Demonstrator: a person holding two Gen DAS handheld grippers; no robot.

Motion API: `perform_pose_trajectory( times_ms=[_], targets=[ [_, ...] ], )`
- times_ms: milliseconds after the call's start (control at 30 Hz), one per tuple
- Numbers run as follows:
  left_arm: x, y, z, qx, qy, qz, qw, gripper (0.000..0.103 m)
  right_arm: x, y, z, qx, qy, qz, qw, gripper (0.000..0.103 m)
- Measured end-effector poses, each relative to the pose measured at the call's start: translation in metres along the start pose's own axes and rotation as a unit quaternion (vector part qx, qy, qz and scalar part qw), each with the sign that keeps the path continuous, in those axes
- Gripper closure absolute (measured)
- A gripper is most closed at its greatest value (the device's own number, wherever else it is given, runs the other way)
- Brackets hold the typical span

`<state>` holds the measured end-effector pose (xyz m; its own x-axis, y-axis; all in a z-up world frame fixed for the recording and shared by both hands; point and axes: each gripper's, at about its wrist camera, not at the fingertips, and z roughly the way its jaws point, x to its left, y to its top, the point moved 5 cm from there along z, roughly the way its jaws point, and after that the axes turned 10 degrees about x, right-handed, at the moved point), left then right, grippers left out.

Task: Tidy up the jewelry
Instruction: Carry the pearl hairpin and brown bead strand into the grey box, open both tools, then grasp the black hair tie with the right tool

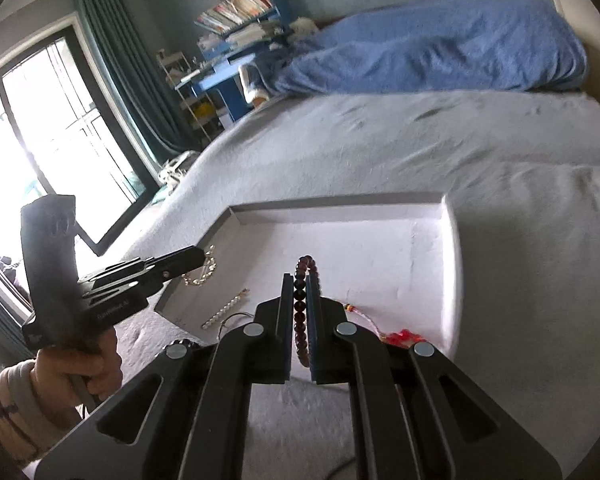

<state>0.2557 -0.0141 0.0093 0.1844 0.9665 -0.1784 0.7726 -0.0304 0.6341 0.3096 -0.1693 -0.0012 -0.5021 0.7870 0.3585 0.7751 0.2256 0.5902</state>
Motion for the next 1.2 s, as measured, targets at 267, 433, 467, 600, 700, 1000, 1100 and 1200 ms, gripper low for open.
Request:
perform_pose_trajectory(
  times_ms=[267, 433, 467, 600, 700, 1000, 1100, 1200],
  targets=[
    [0.005, -0.013, 0.030, 0.037, 0.021, 0.010, 0.9991, 0.096, -0.035, -0.011, 0.018, 0.028, -0.032, 0.026, 0.999, 0.097],
    [0.003, -0.020, 0.026, 0.033, 0.021, 0.009, 0.9992, 0.080, -0.045, -0.016, 0.012, 0.026, -0.047, 0.030, 0.998, 0.097],
    [0.002, -0.022, 0.024, 0.031, 0.021, 0.010, 0.9993, 0.074, -0.046, -0.017, 0.011, 0.025, -0.048, 0.028, 0.998, 0.097],
    [-0.005, -0.034, 0.006, 0.012, 0.023, 0.022, 0.9994, 0.042, -0.044, -0.023, 0.004, 0.023, -0.059, 0.017, 0.998, 0.091],
    [-0.012, -0.045, -0.006, 0.005, 0.026, 0.035, 0.9990, 0.035, -0.044, -0.028, -0.001, 0.019, -0.064, 0.013, 0.998, 0.083],
    [-0.038, -0.082, -0.043, -0.016, 0.003, 0.051, 0.9986, 0.033, -0.042, -0.061, -0.029, 0.003, -0.066, 0.014, 0.998, 0.069],
    [-0.049, -0.095, -0.048, -0.019, 0.001, 0.059, 0.9981, 0.033, -0.043, -0.076, -0.036, 0.002, -0.064, 0.021, 0.998, 0.065],
    [-0.058, -0.106, -0.048, -0.018, 0.000, 0.068, 0.9975, 0.033, -0.042, -0.093, -0.041, 0.005, -0.060, 0.031, 0.998, 0.063]
  ],
)
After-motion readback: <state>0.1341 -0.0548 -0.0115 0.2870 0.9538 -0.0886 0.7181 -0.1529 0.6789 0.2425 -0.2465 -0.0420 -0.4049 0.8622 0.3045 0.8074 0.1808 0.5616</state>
